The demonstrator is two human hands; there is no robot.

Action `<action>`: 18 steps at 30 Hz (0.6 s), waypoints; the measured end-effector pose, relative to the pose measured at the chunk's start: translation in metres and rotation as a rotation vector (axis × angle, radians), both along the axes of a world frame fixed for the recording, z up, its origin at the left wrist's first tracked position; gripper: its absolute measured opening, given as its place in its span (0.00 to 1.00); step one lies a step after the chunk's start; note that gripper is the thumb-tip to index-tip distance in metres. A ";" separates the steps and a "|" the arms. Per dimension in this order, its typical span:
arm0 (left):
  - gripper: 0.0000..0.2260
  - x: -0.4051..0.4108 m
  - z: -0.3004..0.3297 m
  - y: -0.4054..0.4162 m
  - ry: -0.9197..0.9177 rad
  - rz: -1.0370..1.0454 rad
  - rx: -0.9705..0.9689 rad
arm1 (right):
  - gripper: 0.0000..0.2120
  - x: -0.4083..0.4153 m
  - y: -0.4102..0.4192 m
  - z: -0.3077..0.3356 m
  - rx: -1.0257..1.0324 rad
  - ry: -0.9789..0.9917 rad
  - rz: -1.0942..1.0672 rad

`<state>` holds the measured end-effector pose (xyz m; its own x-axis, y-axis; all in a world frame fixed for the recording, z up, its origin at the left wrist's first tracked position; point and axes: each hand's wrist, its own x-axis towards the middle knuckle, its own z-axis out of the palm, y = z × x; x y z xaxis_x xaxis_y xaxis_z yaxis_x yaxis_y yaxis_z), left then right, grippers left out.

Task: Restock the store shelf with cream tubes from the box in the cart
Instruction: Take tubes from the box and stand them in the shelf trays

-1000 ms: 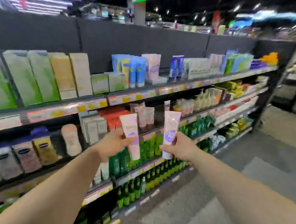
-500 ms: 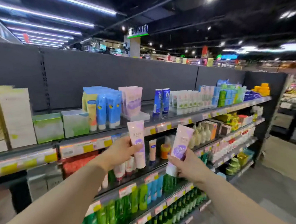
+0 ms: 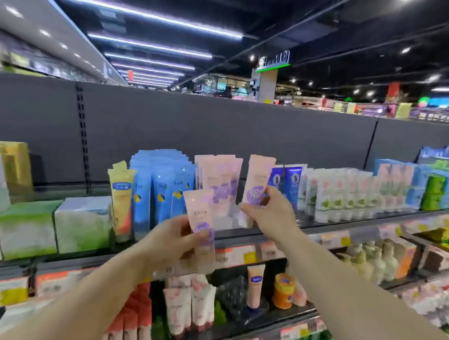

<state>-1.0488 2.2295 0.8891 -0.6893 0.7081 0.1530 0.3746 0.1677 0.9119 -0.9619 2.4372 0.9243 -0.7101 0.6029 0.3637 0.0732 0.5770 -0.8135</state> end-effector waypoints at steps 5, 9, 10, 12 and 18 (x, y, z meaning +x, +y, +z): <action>0.09 0.008 0.008 0.015 -0.052 0.140 0.094 | 0.15 -0.043 0.023 0.002 0.040 -0.026 0.095; 0.10 0.023 0.014 0.023 -0.056 0.247 0.131 | 0.18 -0.069 0.036 0.000 0.070 0.003 0.131; 0.11 0.026 0.016 0.025 -0.058 0.265 0.137 | 0.18 -0.075 0.037 -0.002 0.075 0.005 0.139; 0.10 0.031 0.018 0.028 -0.049 0.311 0.129 | 0.19 -0.081 0.038 -0.008 0.086 -0.015 0.155; 0.08 0.041 0.019 0.034 -0.057 0.366 0.104 | 0.15 -0.090 0.038 -0.021 0.126 -0.190 0.142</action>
<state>-1.0074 2.2639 0.9084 -0.9032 0.3963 0.1650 0.2551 0.1864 0.9488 -1.0517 2.4749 0.9028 -0.8473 0.4505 0.2813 0.1289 0.6882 -0.7140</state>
